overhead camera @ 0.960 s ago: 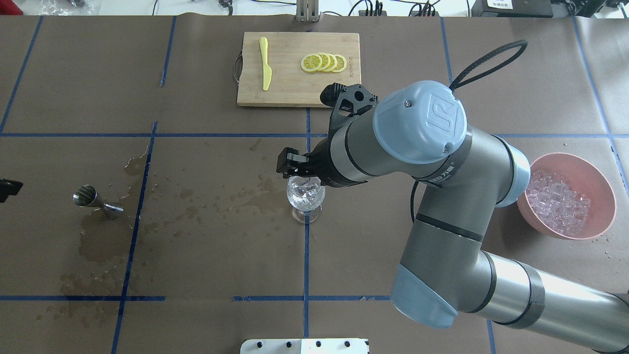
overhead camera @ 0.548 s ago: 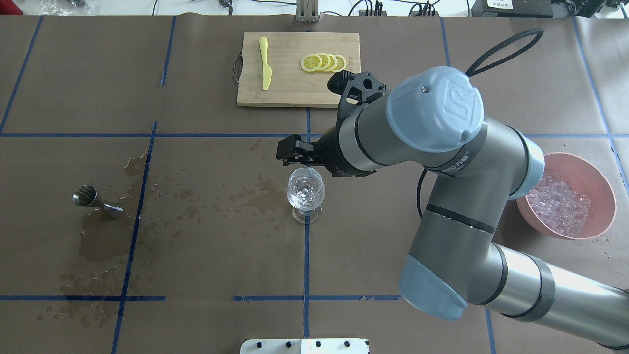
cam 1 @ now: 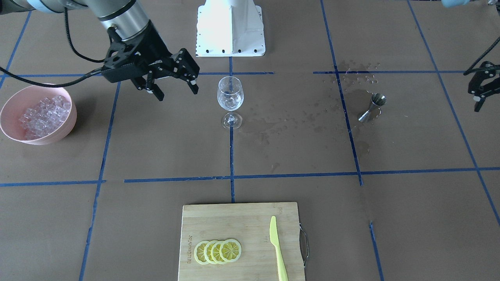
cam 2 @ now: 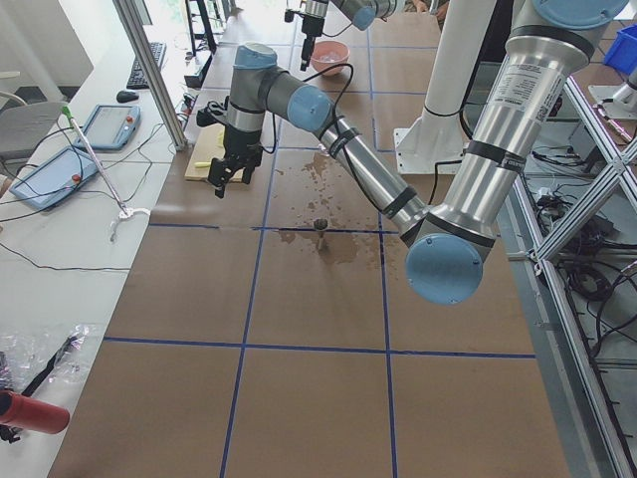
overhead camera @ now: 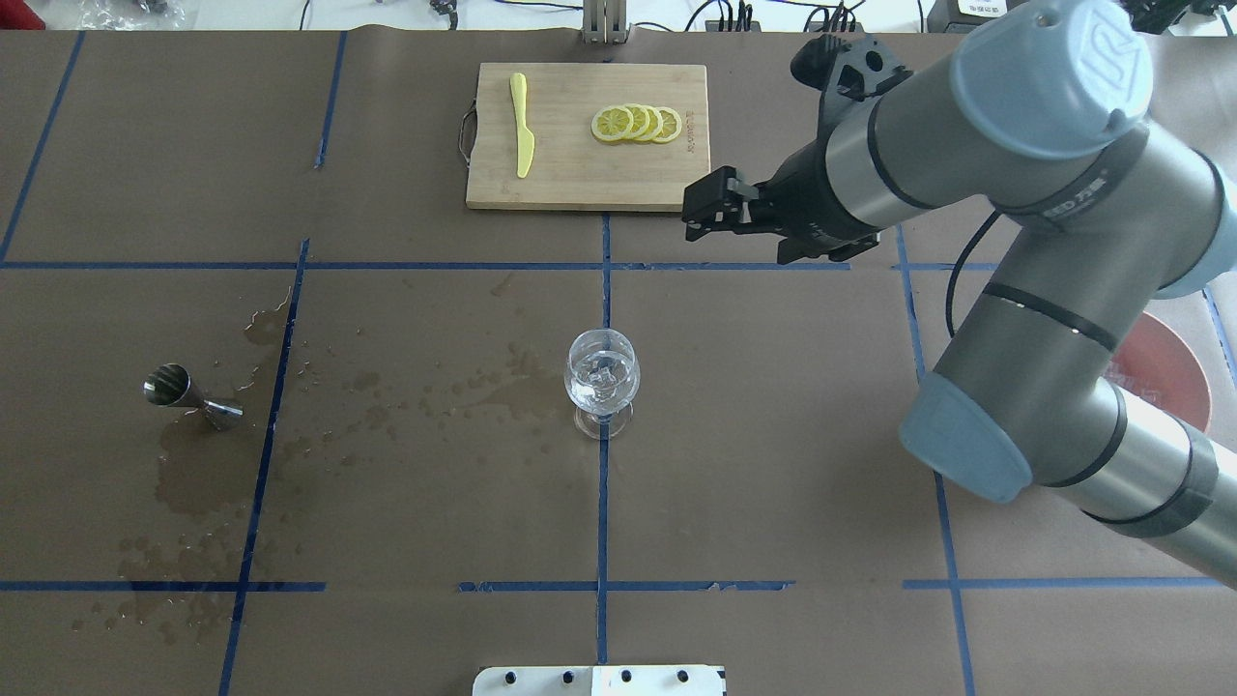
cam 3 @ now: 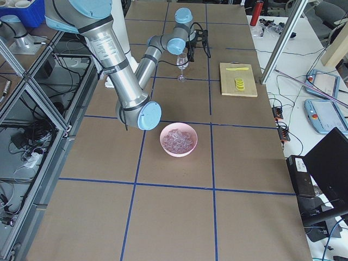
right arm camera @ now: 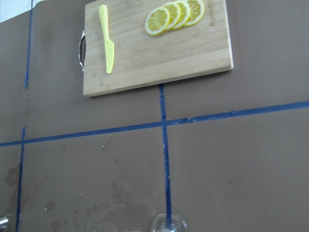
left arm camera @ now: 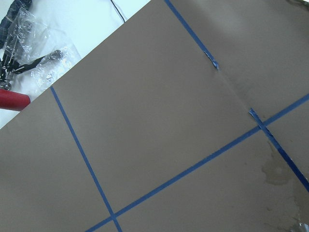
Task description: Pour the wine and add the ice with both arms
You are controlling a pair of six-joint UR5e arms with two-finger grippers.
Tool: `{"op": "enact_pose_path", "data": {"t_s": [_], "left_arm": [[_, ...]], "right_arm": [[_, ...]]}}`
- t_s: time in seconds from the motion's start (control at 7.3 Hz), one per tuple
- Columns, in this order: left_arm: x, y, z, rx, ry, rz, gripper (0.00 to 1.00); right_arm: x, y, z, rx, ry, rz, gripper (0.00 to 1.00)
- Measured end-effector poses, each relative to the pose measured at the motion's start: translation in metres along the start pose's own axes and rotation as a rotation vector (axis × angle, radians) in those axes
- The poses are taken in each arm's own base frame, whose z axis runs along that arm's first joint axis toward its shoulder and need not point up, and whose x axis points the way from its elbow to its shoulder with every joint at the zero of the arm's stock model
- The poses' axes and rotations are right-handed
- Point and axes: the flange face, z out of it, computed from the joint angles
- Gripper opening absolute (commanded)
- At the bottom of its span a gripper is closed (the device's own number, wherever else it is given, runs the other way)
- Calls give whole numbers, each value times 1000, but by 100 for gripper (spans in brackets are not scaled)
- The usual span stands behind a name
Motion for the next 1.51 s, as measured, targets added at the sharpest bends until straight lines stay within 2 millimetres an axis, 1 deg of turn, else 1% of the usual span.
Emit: {"op": "enact_pose_path", "data": {"t_s": [0.14,0.27,0.41,0.55,0.69,0.82,1.1,1.23,1.37,1.51], "left_arm": [[-25,-1,10,-2,41,-40,100],[-50,3,19,-9,86,-85,100],[-77,10,28,-24,130,-141,100],[-109,25,38,-42,175,-214,100],[-137,46,48,-60,217,-285,100],[-152,69,60,-81,246,-338,100],[-167,122,100,-122,263,-391,100],[-172,140,116,-128,265,-398,100],[-175,151,125,-136,267,-404,100],[-176,161,133,-146,269,-409,100]], "right_arm": [[38,-23,-6,4,51,-51,100],[75,-46,-12,-5,125,-111,100],[108,-67,-19,-32,213,-183,100],[143,-84,-28,-70,293,-250,100],[183,-94,-37,-109,346,-288,100],[227,-99,-45,-147,371,-297,100],[323,-105,-67,-218,394,-312,100],[372,-113,-80,-249,386,-321,100],[419,-122,-93,-276,359,-326,100],[459,-130,-106,-291,336,-339,100]]}}
